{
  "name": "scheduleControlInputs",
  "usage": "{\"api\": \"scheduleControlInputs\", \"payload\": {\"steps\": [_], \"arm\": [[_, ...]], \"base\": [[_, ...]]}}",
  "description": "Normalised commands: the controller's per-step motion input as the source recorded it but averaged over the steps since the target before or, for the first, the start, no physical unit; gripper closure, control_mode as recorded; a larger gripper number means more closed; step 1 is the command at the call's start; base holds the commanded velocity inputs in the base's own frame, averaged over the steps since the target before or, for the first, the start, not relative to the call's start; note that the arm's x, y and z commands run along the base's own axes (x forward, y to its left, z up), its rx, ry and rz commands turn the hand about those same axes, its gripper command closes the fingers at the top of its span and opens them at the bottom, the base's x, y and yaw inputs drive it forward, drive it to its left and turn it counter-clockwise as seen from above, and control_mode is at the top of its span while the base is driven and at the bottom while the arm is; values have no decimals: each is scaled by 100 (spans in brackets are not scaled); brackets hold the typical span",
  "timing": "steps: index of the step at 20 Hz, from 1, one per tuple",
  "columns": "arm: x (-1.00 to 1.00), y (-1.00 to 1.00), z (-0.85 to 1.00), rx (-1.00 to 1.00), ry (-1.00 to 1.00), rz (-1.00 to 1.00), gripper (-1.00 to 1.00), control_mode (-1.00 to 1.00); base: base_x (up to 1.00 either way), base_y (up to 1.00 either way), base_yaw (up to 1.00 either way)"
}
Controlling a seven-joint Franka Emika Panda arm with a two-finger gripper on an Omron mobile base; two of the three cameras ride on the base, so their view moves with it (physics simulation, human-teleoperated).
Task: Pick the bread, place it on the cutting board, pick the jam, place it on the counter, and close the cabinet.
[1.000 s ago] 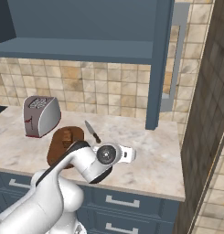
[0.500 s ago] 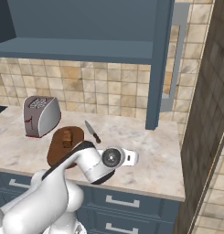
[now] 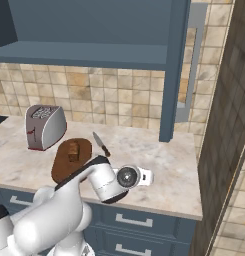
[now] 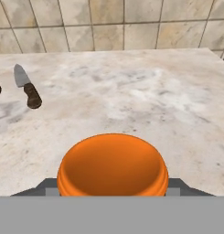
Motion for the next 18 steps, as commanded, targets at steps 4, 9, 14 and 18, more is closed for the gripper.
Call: {"api": "scheduleControlInputs", "payload": {"steps": [4,9,14,18], "arm": [[5,0,-31,0,0,0,100,-100],[3,0,-29,0,0,0,100,-100],[0,0,-27,0,0,0,100,-100],[0,0,-21,0,0,0,100,-100]], "base": [[0,0,0],[0,0,0],[0,0,0],[0,0,0]]}}
